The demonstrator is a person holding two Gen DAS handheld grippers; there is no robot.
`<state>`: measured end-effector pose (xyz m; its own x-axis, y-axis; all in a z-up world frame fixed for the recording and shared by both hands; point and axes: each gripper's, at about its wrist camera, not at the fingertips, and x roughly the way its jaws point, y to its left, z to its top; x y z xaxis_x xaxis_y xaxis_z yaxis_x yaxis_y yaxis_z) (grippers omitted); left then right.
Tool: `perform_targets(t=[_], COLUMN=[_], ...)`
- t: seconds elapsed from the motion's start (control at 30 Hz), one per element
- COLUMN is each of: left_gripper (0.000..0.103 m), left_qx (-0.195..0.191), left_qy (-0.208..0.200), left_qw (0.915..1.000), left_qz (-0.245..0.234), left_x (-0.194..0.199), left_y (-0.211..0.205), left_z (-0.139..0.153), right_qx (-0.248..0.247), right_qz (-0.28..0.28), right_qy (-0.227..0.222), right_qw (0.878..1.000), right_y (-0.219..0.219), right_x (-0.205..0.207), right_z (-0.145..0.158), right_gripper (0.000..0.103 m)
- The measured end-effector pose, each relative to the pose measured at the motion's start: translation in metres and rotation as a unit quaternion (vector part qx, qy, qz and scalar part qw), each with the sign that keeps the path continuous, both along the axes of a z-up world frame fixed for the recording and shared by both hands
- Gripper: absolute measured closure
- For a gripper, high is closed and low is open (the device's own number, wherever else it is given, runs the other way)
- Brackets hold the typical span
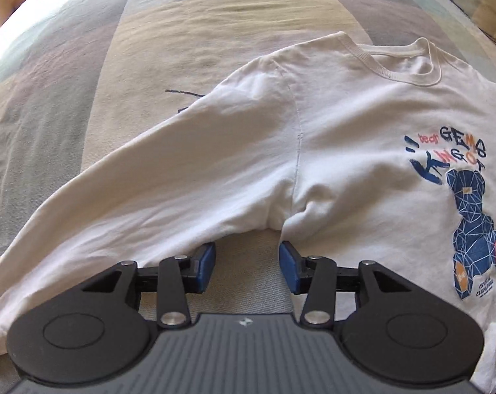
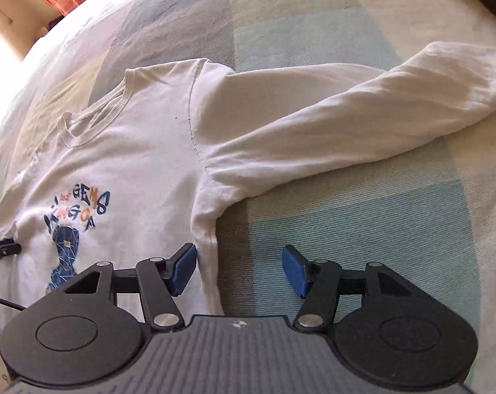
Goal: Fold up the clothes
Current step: 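Open both grippers to release the sweatshirt flat face up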
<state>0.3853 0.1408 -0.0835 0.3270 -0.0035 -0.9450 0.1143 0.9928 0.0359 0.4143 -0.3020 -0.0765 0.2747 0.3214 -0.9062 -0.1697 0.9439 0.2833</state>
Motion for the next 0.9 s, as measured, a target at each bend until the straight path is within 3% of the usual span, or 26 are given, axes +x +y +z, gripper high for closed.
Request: perform_targets(t=[0.13,0.2,0.33,0.43,0.5,0.63,0.73,0.9], left_gripper=[0.064,0.063,0.059,0.058,0.057,0.055,0.055,0.054], left_qx=[-0.043,-0.051,-0.057,-0.044,-0.039,-0.042,-0.033,-0.050], left_qy=[-0.023,-0.031,-0.023,-0.004,0.010,0.045,0.023,-0.041], left_qw=[0.9988,0.9969,0.9882,0.9840,0.9858,0.9909,0.9922,0.9897], left_qz=[-0.010,-0.051,-0.140,-0.173,-0.163,-0.120,-0.118,-0.127], left_x=[-0.021,-0.034,-0.054,-0.075,-0.091,-0.106,-0.095,-0.048], left_y=[-0.002,-0.019,-0.065,-0.084,-0.079,-0.062,-0.062,-0.083], left_z=[0.024,0.028,0.018,0.002,-0.003,0.002,0.015,0.020], right_qx=[0.001,0.002,0.005,-0.015,-0.021,-0.027,-0.032,-0.040], right_qz=[0.092,0.138,0.234,0.303,0.307,0.293,0.282,0.264], right_qy=[-0.028,-0.042,-0.052,-0.063,-0.068,-0.078,-0.085,-0.096], right_qw=[0.995,0.989,0.971,0.951,0.949,0.953,0.955,0.959], right_y=[0.030,0.045,0.081,0.104,0.105,0.098,0.093,0.085], right_x=[-0.024,-0.036,-0.064,-0.094,-0.096,-0.091,-0.087,-0.081], right_z=[0.012,0.018,0.018,0.005,0.005,0.007,0.009,0.012], right_gripper=[0.036,0.033,0.031,0.031,0.031,0.017,0.017,0.017])
